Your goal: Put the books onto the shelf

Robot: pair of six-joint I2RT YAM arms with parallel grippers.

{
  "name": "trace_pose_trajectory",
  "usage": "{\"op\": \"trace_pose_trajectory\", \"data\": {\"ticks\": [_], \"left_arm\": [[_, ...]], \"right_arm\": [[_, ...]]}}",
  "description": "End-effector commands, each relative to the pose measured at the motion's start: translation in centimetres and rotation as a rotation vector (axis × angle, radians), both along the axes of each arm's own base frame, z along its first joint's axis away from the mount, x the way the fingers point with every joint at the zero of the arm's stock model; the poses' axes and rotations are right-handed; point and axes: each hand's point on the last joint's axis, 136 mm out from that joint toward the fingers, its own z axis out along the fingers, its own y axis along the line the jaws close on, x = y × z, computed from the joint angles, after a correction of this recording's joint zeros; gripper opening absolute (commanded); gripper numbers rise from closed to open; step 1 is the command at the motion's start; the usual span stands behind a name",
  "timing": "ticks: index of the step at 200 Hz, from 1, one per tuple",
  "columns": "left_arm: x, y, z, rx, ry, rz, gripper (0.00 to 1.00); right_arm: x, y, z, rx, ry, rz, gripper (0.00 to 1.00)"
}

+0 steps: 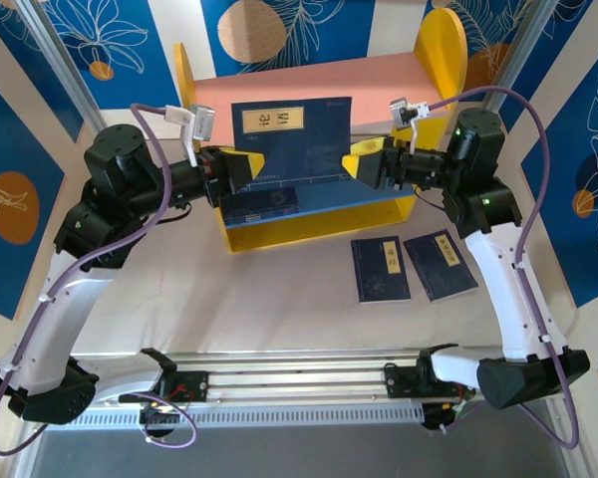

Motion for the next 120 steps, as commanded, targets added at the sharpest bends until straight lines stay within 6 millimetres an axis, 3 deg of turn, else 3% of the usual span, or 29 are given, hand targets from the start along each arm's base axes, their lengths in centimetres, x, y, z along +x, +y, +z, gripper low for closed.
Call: {"op": "trace_pose_trajectory", "data": {"ticks": [1, 36, 89, 120], "left_arm": [[0.1, 1.0, 2.9, -0.090, -0.101, 0.043, 0.00], [0.7, 0.9, 2.5, -0.097, -0.103, 0.061, 0.00], [1.6, 0.5, 1.8, -0.103, -0.089, 0.070, 0.00], [2.0, 1.1, 1.6, -0.087, -0.089, 0.115, 0.02]], "right_arm": [[-0.6, 0.6, 0.2, 0.014, 0.004, 0.027, 0.61], [-0.9, 1.3, 0.4, 0.019, -0.001, 0.046, 0.54], [-0.9, 2.1, 1.0, 0.026, -0.004, 0.065, 0.15], [-0.7, 2.2, 1.5, 0.028, -0.010, 0.063, 0.07]]}}
